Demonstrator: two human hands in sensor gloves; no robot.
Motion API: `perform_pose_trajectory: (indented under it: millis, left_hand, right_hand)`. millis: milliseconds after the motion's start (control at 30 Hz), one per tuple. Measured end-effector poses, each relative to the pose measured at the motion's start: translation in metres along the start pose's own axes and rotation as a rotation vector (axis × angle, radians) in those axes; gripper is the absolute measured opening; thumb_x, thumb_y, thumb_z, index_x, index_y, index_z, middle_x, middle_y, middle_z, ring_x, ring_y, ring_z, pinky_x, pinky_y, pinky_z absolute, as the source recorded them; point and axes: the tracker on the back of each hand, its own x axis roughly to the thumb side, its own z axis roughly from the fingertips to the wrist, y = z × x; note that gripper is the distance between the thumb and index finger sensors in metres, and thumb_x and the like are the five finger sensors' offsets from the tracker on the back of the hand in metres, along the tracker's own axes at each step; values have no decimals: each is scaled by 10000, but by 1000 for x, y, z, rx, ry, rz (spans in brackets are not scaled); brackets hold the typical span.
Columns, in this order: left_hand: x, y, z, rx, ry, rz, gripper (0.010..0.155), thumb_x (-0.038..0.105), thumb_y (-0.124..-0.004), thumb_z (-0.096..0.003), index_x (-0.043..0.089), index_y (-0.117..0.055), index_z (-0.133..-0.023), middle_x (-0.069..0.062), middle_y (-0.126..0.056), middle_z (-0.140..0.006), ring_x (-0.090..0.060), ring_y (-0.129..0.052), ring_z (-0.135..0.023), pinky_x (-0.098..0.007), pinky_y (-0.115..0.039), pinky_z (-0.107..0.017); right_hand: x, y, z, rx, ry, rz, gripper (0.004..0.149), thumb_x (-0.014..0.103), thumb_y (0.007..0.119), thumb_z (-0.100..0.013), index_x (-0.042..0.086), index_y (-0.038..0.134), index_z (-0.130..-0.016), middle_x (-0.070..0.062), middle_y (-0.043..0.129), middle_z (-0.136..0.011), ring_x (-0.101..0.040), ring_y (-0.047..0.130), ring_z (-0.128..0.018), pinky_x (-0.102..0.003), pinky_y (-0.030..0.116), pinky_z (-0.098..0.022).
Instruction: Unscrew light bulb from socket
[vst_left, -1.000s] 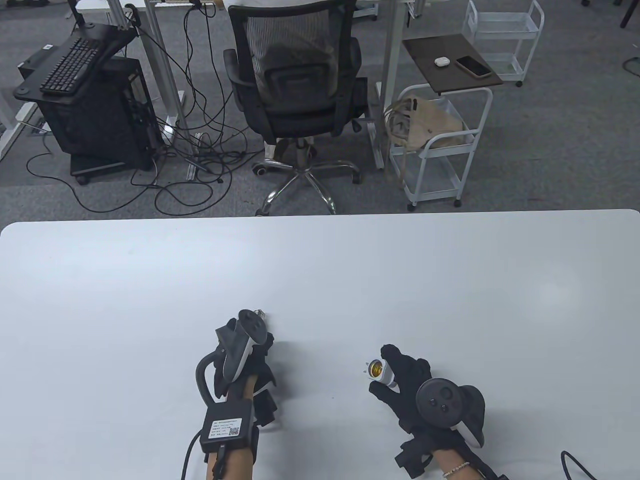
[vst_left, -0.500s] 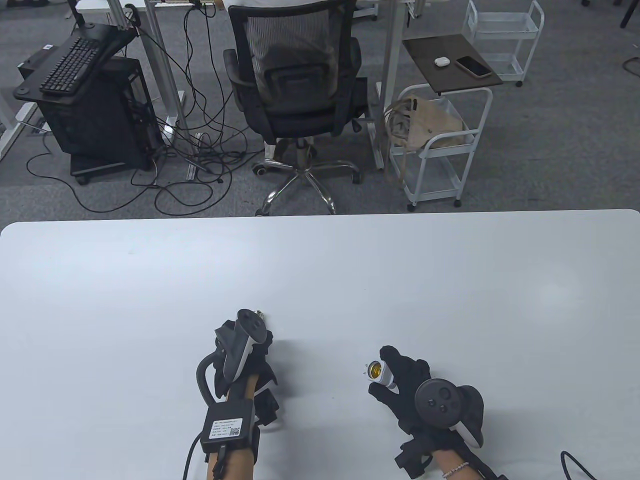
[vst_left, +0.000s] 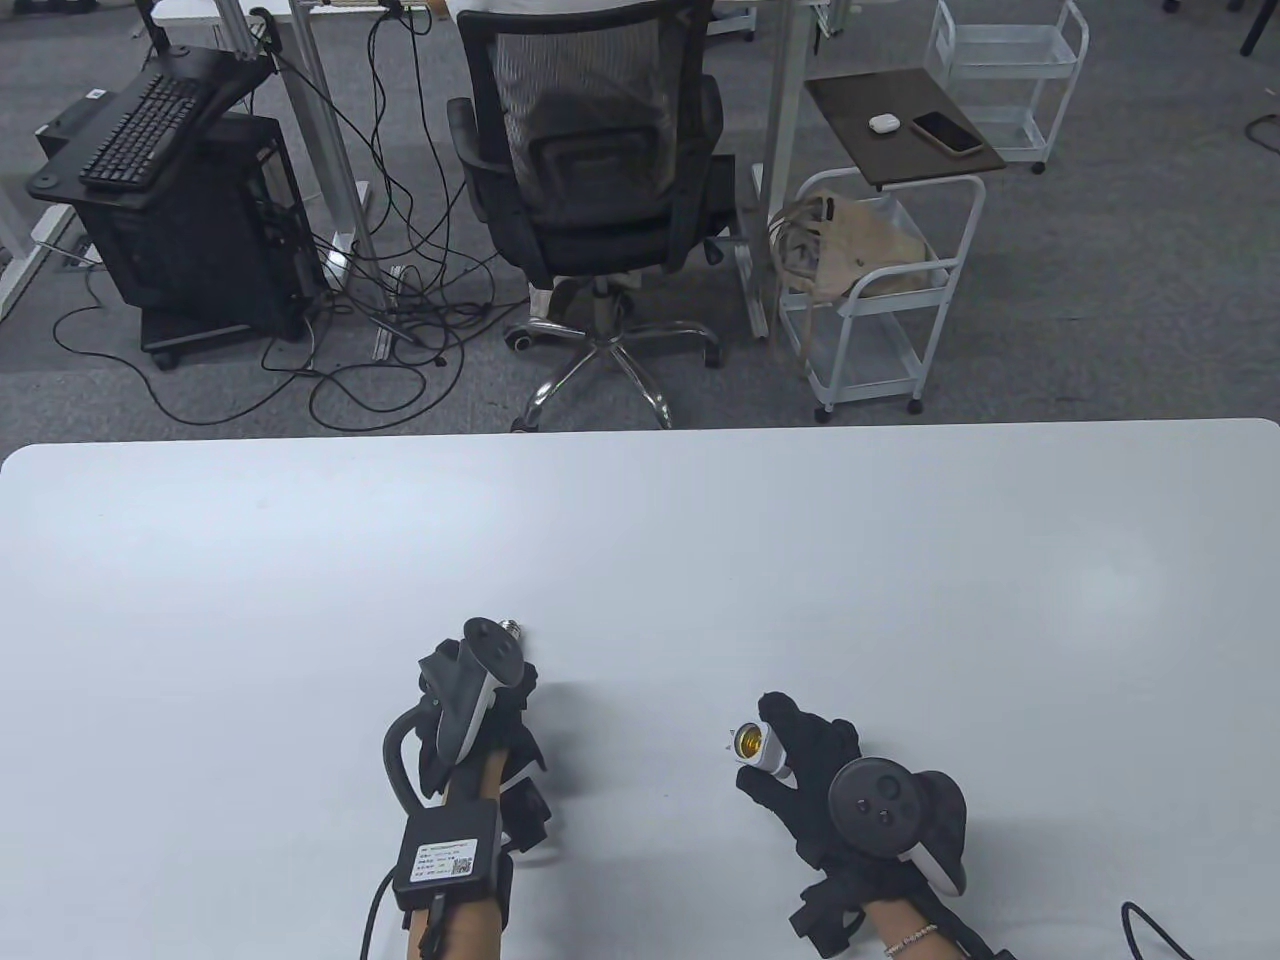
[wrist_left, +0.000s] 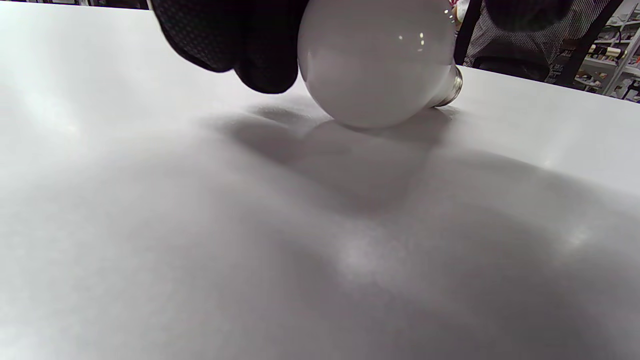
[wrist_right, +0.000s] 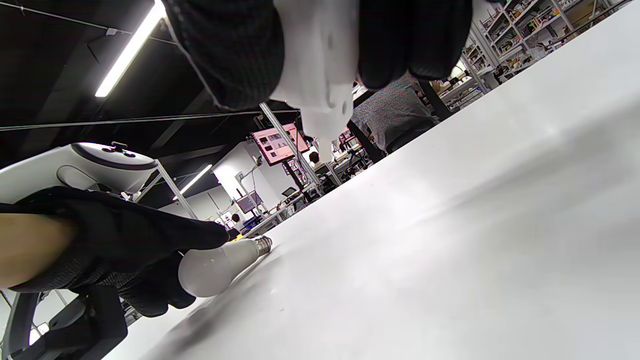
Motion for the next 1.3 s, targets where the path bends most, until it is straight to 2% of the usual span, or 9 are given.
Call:
perform_pose_trajectory:
  millis: [733,900,1000,1100,1200,1300]
  left_hand:
    - [-7,5,-2,0,-2,0,898,612,-704,-573,51,-345,-1176,-331,-555,-1172,-457,-739,-1010,-564,-667,-742]
    - [-8,15,3,31,-24,-3,924,615,-698,-573,51,-305,-1191,-356,-453,-1199,-508,-641,-1049,-599,-609,-764]
    - [-3,32,13,107,-110,-20,922,617,-685,-578,67,-274,-1194,-342,-401,-1216,-525,-563,-1075,-612,-561,-783]
    - [5,43,37,132,-296,40,902,613,-675,-582,109,-255,-1202,-304,-353,-1243,-532,-478,-1104,-617,-502,-809]
    - [13,37,69,134,-484,48,886,615,-671,-583,142,-260,-1209,-267,-335,-1267,-511,-403,-1134,-607,-449,-831]
    - [18,24,97,160,-607,-9,876,624,-657,-585,171,-251,-1215,-234,-357,-1278,-476,-402,-1153,-590,-428,-844]
  right_hand:
    - [0,1,0,3,-2,2,708,397,824,-546,145,478,-1109,-220,724,-988,-450,707,-917,-628,448,-709]
    - [0,1,0,3,0,-3,706,402,817,-551,143,476,-1112,-223,723,-990,-452,705,-917,-630,448,-708]
    - [0,2,0,15,2,-9,706,404,812,-554,144,473,-1116,-226,715,-1000,-459,699,-920,-633,451,-706]
    - [0,2,0,15,3,-6,705,400,815,-552,139,477,-1114,-231,705,-1007,-464,695,-922,-635,450,-704]
    - [-1,2,0,15,10,-5,703,397,815,-552,132,480,-1111,-240,688,-1016,-473,682,-927,-640,447,-702]
    - [-1,1,0,7,19,-6,704,396,814,-552,123,481,-1108,-250,629,-1041,-488,650,-938,-645,438,-700]
